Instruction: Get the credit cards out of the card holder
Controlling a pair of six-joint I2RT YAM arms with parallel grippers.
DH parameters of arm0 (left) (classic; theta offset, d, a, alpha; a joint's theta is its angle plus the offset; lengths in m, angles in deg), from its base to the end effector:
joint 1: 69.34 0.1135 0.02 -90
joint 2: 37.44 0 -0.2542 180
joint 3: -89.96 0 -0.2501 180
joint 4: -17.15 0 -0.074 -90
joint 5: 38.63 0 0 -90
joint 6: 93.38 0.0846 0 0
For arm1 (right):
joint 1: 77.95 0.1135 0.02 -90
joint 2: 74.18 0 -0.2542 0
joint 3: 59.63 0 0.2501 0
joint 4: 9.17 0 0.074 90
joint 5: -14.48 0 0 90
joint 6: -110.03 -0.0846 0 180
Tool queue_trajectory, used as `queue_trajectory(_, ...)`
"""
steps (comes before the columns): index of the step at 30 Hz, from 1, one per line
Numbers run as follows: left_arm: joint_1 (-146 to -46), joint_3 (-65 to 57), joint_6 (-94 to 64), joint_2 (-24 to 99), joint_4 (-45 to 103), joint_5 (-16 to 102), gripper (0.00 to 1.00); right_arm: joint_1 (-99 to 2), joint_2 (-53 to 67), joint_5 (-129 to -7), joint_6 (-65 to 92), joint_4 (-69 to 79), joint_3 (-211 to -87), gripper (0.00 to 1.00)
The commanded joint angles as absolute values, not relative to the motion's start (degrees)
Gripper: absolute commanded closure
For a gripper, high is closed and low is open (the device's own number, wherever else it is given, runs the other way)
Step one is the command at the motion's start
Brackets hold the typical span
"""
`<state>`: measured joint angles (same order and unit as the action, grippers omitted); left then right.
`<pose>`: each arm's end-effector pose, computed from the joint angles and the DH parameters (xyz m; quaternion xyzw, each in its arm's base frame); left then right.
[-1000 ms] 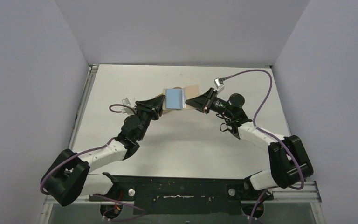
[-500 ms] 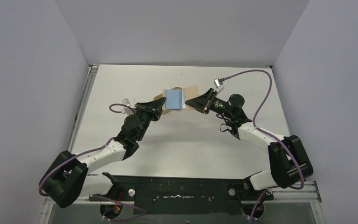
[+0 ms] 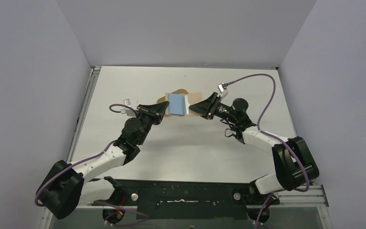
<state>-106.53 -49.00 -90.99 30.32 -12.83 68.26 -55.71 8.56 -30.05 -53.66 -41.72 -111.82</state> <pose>0.2553 -0.1629 0.2451 -0.3859 0.5691 -0.5905 0.4225 0.2886 0.1832 0.2432 0.0276 0.6979 0.6725 0.2448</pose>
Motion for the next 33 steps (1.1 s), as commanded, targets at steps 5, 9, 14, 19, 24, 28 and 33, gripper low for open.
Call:
queue_trajectory(5, -105.61, -44.07, -67.54, 21.71, 7.64, 67.42, 1.0, -55.16, 3.72, -36.98, -33.48, -11.32, -115.79, 0.05)
queue_trajectory(9, -105.71, -47.72, -62.02, 21.99, 10.22, 67.69, 1.0, -54.69, 0.09, -46.75, -23.84, 8.2, -120.79, 0.02)
queue_trajectory(14, -107.05, -48.98, -55.68, 24.32, 12.05, 67.47, 1.0, -50.96, -1.1, -55.97, -19.52, 17.49, -125.02, 0.02)
queue_trajectory(19, -109.37, -48.48, -50.42, 27.45, 13.1, 69.29, 1.0, -44.54, 5.71, -59.12, -18.5, 19.82, -130.24, 0.02)
queue_trajectory(24, -110.87, -48.05, -47.72, 29.63, 12.54, 70.29, 1.0, -43.33, 14.68, -57.14, -22.75, 12.96, -130.92, 0.02)
queue_trajectory(28, -111.46, -48.13, -47.15, 30.14, 12.34, 70.54, 1.0, -41.92, 20.67, -56.75, -24.04, 10.2, -134.58, 0.02)
queue_trajectory(33, -111.78, -48.72, -47.06, 30.17, 11.46, 70.58, 1.0, -39.34, 26.06, -56.95, -24.01, 10.39, -140.19, 0.02)
